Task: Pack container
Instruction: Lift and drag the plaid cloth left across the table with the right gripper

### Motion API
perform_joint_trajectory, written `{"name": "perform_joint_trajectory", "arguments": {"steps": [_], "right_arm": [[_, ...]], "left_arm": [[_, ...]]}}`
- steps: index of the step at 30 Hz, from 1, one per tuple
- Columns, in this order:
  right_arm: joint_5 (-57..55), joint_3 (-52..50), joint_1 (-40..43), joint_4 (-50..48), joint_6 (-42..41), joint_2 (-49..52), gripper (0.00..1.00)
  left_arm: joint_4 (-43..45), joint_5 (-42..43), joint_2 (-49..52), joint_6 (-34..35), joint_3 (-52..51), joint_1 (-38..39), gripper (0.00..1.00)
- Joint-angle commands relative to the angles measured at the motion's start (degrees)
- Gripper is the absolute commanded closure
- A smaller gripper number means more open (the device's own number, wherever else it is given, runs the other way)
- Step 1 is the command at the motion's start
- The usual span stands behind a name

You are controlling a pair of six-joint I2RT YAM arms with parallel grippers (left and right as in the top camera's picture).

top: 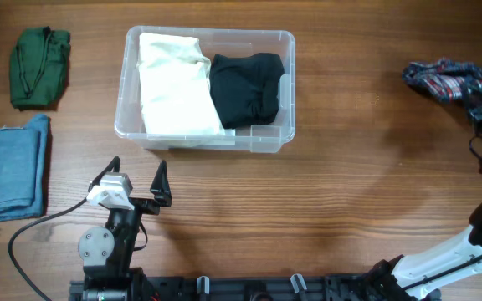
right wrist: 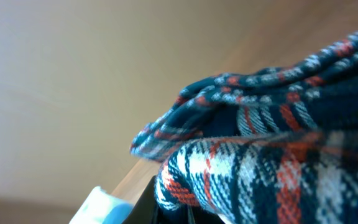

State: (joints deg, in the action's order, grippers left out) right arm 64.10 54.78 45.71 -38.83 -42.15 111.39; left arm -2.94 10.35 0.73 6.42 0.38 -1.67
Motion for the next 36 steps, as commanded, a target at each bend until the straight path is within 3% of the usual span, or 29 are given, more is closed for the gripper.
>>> {"name": "perform_joint_trajectory", "arguments": {"steps": [1, 18, 31, 36], "right_arm": [[8.3, 5.1, -3.6, -0.7, 1.2, -0.7, 0.93], [8.9, 8.0, -8.7, 1.0, 1.3, -0.7, 0.94], [7.6, 8.0, -8.8, 11.7, 8.2, -0.7, 0.96], [0.7, 8.0, -8.7, 25.0, 12.4, -0.7, 0.96]], "left_arm": [[-0.5, -0.1, -0.4, 0.5, 0.0, -0.3, 0.0], [-0.5, -0.1, -0.4, 0.5, 0.0, -0.3, 0.0], [-0.5, -0.1, -0.4, 0.5, 0.0, -0.3, 0.0], [-0.5, -0.1, -0.4, 0.5, 0.0, -0.3, 0.0]]}}
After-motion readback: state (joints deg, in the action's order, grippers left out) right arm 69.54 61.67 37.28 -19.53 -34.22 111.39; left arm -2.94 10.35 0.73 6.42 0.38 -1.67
